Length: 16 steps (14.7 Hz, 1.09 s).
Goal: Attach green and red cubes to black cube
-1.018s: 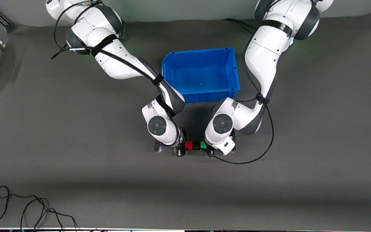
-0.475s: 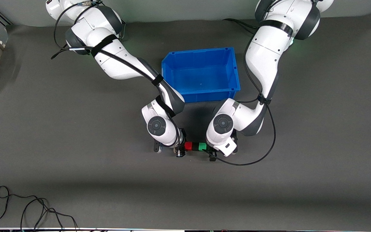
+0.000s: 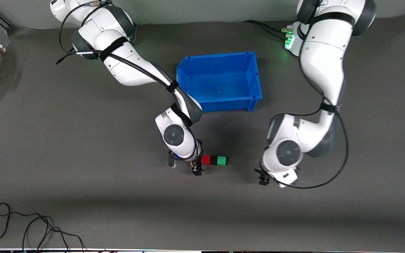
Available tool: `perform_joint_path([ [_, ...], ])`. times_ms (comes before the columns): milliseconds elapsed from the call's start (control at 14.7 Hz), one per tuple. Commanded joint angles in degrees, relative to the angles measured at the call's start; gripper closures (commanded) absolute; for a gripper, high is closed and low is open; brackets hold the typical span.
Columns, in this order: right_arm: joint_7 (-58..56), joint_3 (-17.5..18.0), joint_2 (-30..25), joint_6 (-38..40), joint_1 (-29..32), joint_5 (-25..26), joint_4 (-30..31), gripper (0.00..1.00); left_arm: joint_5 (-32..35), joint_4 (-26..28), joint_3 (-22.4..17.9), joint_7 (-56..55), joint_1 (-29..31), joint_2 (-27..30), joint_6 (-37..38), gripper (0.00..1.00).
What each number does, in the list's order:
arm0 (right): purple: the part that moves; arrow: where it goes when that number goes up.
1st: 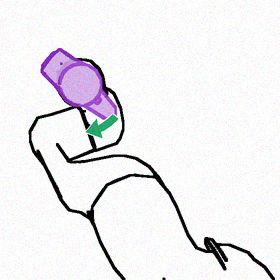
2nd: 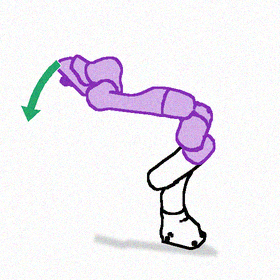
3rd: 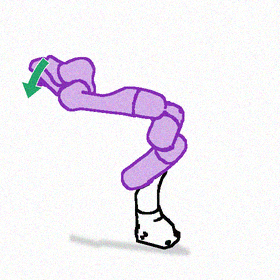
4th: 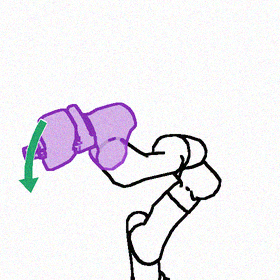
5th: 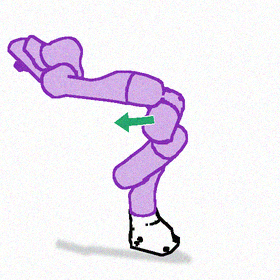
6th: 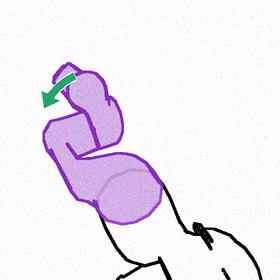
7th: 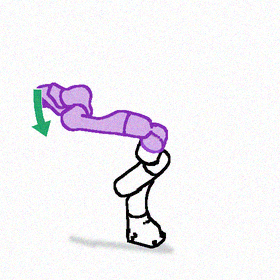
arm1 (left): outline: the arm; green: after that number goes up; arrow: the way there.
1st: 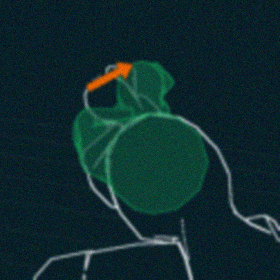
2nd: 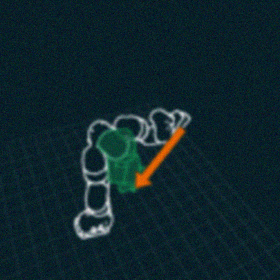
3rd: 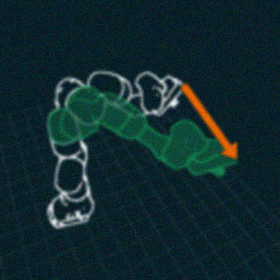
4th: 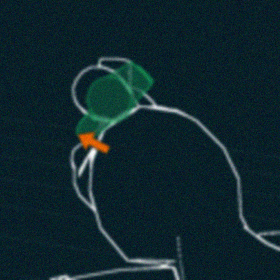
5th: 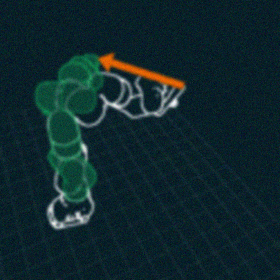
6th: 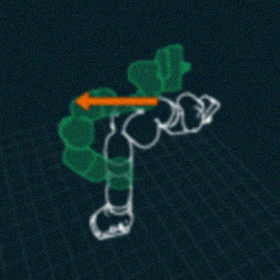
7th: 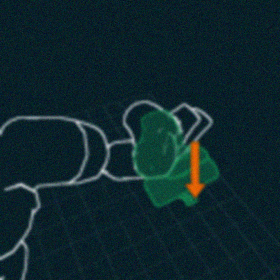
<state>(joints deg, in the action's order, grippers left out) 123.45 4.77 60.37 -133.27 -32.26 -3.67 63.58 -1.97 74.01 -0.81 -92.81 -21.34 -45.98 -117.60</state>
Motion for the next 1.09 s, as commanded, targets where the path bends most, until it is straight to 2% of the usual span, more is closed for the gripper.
perform_joint_path([
  [0, -1.3, 0.0, -3.6, 4.7, 0.2, 0.9, -1.3, 0.0, 0.0, 1.6, 0.4, 14.2, 4.1, 4.4, 4.9, 0.0],
  [271, -11.3, 0.1, -11.6, 16.2, 1.7, 0.6, -1.1, 0.0, -0.1, 3.3, 0.4, 22.2, 9.0, 10.2, 8.2, 0.0],
  [475, -26.6, 0.1, -19.3, 30.3, 5.3, -0.3, -0.8, 0.0, -1.0, 6.7, 0.6, 37.7, 13.2, 15.6, 11.7, 0.0],
  [611, -38.5, -0.2, -25.8, 39.1, 9.9, -4.0, -0.4, 0.0, -2.1, 12.4, 0.5, 46.4, 14.0, 21.2, 11.6, 0.0],
  [814, -55.7, -0.5, -33.2, 53.5, 16.6, -4.7, -0.3, 0.0, -1.7, 23.0, 0.2, 56.4, 15.7, 30.9, 9.5, 0.0],
  [1018, -72.8, -0.6, -39.3, 63.8, 23.3, -4.6, -0.1, 0.0, -0.7, 25.4, -0.9, 65.8, 16.1, 36.6, 13.0, 0.0],
])
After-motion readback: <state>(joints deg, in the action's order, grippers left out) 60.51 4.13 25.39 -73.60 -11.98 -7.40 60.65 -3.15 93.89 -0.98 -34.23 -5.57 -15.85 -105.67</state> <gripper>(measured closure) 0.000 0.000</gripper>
